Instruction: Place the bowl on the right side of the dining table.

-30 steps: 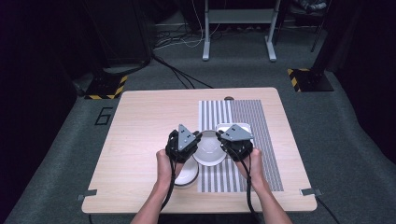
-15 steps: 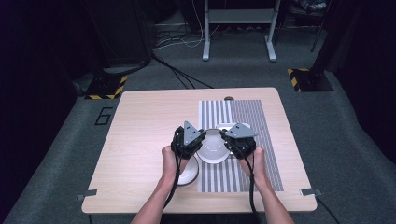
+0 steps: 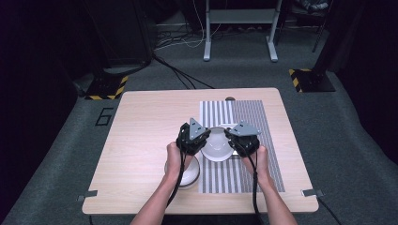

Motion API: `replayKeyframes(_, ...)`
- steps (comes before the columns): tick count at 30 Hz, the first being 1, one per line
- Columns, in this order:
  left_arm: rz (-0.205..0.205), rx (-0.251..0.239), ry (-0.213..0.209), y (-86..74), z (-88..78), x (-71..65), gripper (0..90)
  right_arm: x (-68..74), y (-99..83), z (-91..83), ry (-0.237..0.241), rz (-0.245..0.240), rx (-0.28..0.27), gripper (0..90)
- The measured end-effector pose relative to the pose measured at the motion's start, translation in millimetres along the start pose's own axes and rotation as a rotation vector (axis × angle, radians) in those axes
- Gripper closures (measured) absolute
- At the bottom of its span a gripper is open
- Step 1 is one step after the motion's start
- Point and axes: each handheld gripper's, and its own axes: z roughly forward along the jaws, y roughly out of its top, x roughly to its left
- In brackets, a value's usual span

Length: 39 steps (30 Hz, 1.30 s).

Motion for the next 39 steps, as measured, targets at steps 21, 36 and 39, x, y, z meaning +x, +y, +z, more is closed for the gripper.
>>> replayKeyframes(21, 0.001, 0.056, -0.034, 13.7, 29.0, 2.1, 79.6, -20.9, -9.5, 9.9, -0.020, 0.054, 0.020, 83.1)
replayKeyframes(36, -0.005, 0.109, -0.065, 17.2, 41.4, 2.7, 67.2, -34.6, -17.2, 17.2, -0.003, 0.108, 0.045, 83.2)
replayKeyframes(39, -0.016, 0.117, -0.050, 17.1, 41.3, 3.1, 54.3, -36.7, -18.8, 17.9, -0.004, 0.116, 0.048, 83.2)
